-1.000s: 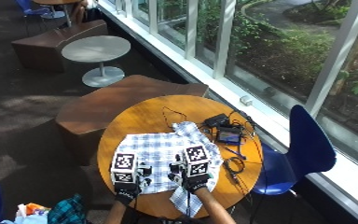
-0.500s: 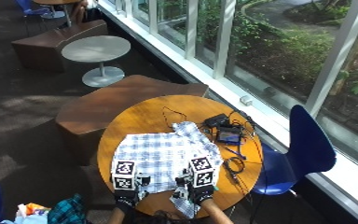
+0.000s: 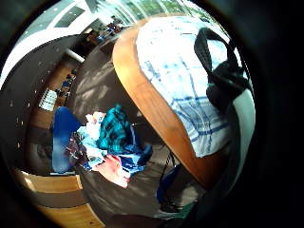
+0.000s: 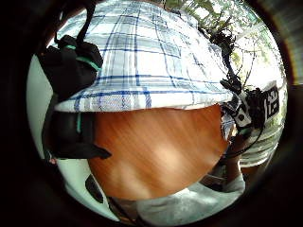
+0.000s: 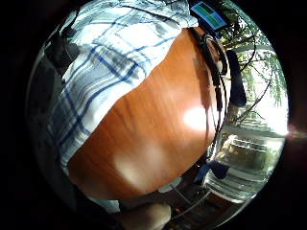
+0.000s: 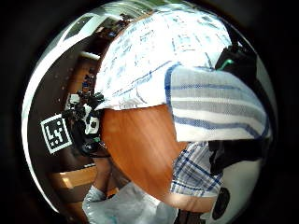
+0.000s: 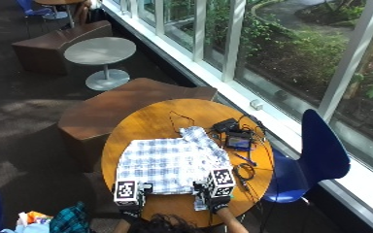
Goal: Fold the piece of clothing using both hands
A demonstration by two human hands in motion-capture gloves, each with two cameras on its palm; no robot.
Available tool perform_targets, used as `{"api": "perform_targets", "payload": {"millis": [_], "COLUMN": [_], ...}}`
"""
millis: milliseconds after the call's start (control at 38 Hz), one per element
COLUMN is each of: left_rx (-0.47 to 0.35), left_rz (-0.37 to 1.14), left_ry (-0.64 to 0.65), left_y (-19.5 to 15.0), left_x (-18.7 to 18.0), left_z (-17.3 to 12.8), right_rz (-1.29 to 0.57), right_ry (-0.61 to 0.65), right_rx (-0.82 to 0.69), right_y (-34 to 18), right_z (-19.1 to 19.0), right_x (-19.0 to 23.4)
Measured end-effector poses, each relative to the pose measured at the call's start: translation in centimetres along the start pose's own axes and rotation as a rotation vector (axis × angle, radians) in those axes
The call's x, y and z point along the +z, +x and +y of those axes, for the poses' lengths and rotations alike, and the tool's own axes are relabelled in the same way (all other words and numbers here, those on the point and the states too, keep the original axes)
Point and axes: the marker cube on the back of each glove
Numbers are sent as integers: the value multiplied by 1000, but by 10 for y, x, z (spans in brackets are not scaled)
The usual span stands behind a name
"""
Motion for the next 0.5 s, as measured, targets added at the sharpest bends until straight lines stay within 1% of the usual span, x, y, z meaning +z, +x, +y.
{"api": "perform_targets", "payload": {"millis": [105, 158, 210, 263, 289, 316, 395, 447, 500], "left_rx": [17, 25, 48, 88, 112, 139, 203, 214, 213], "left_rz": [65, 90, 64, -25, -44, -21, 122, 152, 152], "left_ry": [82, 133, 175, 182, 162, 128, -25, -124, -190], "left_y": [2, 0, -10, -26, -31, -31, -24, -26, -29], "left_x": [-19, -39, -63, -87, -96, -102, -113, -120, -122], "left_z": [3, 8, 16, 22, 25, 27, 31, 26, 12], "right_rz": [-15, 3, 50, 96, 106, 106, 33, -52, -132], "right_ry": [136, 220, 277, 278, 258, 228, 123, 67, 28], "right_rx": [-79, -146, -202, -246, -267, -289, -339, -343, -326], "right_y": [5, 6, 6, 3, 1, 0, -4, -7, -7], "right_z": [-4, 1, 13, 28, 34, 38, 35, 19, -10], "right_x": [-8, -21, -40, -59, -67, -74, -92, -103, -108]}}
